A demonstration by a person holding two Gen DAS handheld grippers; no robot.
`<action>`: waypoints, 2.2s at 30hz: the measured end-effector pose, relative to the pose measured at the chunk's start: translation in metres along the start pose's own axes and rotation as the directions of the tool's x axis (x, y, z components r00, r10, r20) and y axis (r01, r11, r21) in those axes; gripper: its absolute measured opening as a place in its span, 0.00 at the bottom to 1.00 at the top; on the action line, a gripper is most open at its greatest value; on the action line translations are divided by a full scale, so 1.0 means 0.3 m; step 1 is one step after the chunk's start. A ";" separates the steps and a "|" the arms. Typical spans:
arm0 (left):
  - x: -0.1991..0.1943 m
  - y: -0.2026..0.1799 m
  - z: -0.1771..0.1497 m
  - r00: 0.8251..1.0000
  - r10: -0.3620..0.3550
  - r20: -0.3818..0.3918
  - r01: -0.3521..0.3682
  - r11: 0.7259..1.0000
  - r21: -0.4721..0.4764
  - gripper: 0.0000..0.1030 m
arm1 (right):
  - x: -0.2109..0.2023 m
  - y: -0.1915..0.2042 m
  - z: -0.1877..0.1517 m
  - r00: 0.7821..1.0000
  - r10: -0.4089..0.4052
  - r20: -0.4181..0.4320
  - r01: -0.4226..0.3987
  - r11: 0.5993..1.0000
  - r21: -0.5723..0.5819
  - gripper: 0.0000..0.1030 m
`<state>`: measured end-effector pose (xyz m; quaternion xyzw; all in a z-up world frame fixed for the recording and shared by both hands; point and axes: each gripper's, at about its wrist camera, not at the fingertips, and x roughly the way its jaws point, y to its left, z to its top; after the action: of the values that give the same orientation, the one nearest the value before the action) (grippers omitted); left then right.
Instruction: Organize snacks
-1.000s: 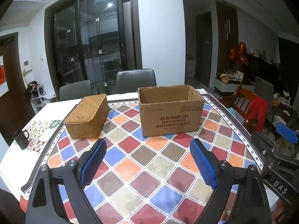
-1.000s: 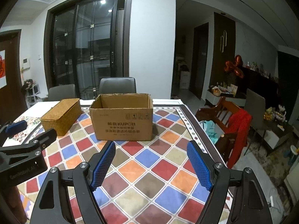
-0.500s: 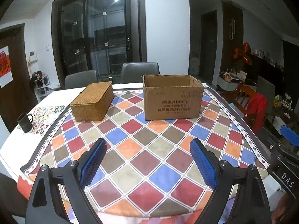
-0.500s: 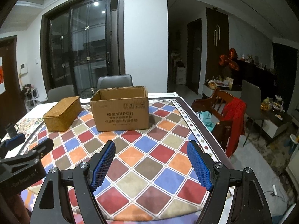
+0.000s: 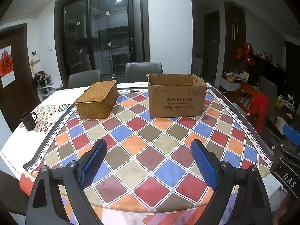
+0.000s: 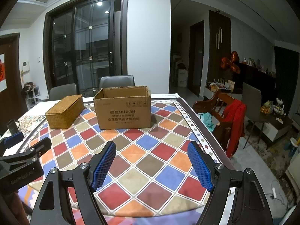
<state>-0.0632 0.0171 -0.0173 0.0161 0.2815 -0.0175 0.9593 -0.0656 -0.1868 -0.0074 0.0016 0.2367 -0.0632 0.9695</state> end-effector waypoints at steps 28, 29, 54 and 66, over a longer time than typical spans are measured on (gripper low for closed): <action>0.006 -0.006 -0.017 1.000 -0.003 -0.003 0.003 1.000 0.003 0.89 | 0.004 0.001 -0.005 1.000 0.005 -0.008 -0.005 1.000 0.005 0.77; 0.006 -0.005 -0.016 1.000 -0.002 -0.004 0.002 1.000 0.003 0.89 | 0.004 0.001 -0.005 1.000 0.004 -0.008 -0.004 1.000 0.004 0.77; 0.005 -0.005 -0.018 1.000 0.000 -0.004 0.000 1.000 0.003 0.89 | 0.007 0.006 -0.006 1.000 0.006 -0.009 -0.006 1.000 0.003 0.77; 0.003 0.004 -0.016 1.000 -0.002 -0.015 0.002 1.000 0.001 0.89 | 0.006 0.004 -0.007 1.000 0.006 -0.008 -0.006 1.000 0.003 0.77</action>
<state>-0.0649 0.0184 -0.0218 0.0166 0.2886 -0.0184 0.9571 -0.0648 -0.1857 -0.0101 0.0040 0.2404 -0.0604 0.9688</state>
